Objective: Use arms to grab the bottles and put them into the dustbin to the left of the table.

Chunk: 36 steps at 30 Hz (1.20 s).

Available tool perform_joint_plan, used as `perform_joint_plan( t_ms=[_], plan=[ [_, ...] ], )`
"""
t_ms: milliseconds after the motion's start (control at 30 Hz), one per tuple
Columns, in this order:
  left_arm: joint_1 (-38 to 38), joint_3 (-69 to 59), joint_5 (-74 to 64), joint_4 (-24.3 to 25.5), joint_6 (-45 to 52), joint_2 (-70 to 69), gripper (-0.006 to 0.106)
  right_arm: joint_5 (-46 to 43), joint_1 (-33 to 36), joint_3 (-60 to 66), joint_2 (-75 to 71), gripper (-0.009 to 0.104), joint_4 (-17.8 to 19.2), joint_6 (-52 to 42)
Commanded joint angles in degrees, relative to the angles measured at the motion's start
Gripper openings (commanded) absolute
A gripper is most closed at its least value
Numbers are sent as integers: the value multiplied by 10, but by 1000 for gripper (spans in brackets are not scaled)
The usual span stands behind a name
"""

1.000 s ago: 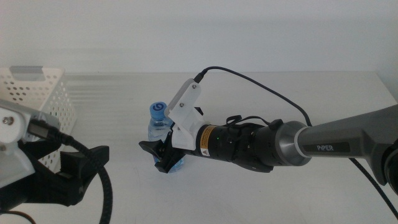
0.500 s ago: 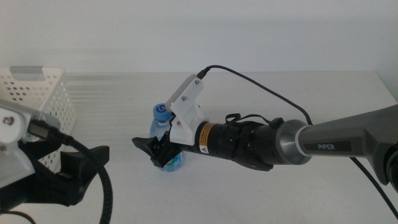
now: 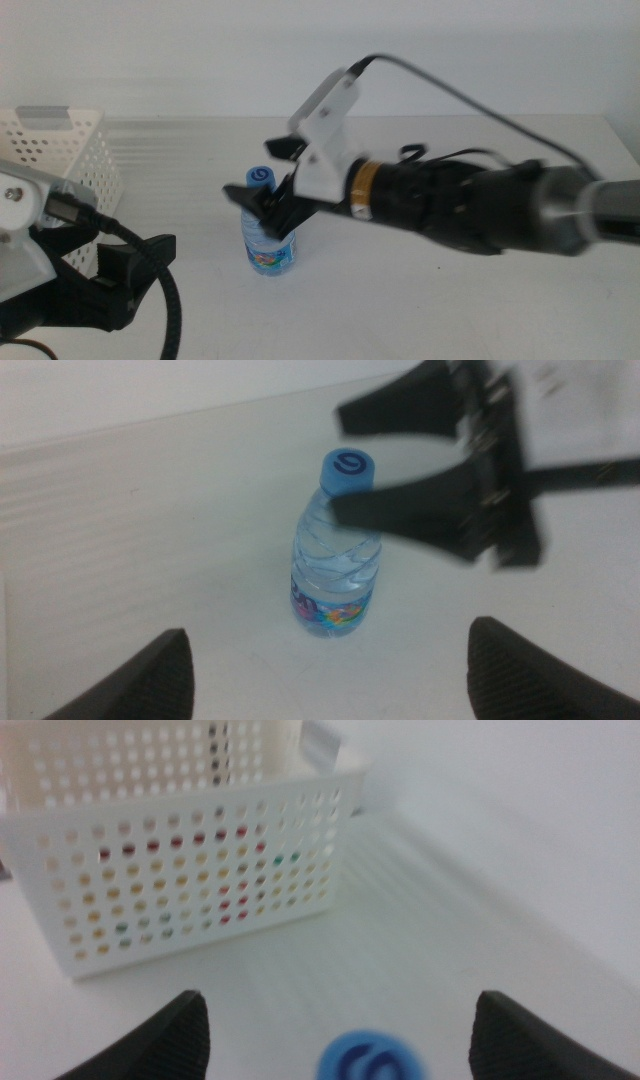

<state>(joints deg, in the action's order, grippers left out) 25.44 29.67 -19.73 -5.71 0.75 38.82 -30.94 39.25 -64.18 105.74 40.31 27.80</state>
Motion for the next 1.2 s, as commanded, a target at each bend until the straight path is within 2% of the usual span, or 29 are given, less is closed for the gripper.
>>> perform_joint_plan(
  t_ms=[0,133,167,267,433,533,767,933,1033,1167],
  plan=[
    [4,16,42,-3,-8,-2,90,-18,-17,4,-69,68,-18,0],
    [4,16,42,-3,-8,-2,90,12,-21,50,-152,68,-49,-13],
    [4,16,41,-3,-8,-2,90,16,-21,69,-178,68,-67,-25],
    [4,16,41,-3,-8,-2,90,42,-21,129,-256,68,-146,-97],
    [4,16,41,-3,-8,-2,90,138,-21,234,-395,68,-312,-267],
    [4,16,41,-3,-8,-2,90,189,-22,281,-482,68,-372,-323],
    [4,16,41,-3,-8,-2,90,240,-60,380,-672,68,-387,-325],
    [4,16,41,-3,-8,-2,90,317,-124,420,-763,68,-389,-325],
    [4,16,41,-3,-8,-2,90,321,-161,441,-809,68,-389,-323],
    [4,16,41,-3,-8,-2,90,329,-222,472,-883,67,-408,-299]
  ],
)
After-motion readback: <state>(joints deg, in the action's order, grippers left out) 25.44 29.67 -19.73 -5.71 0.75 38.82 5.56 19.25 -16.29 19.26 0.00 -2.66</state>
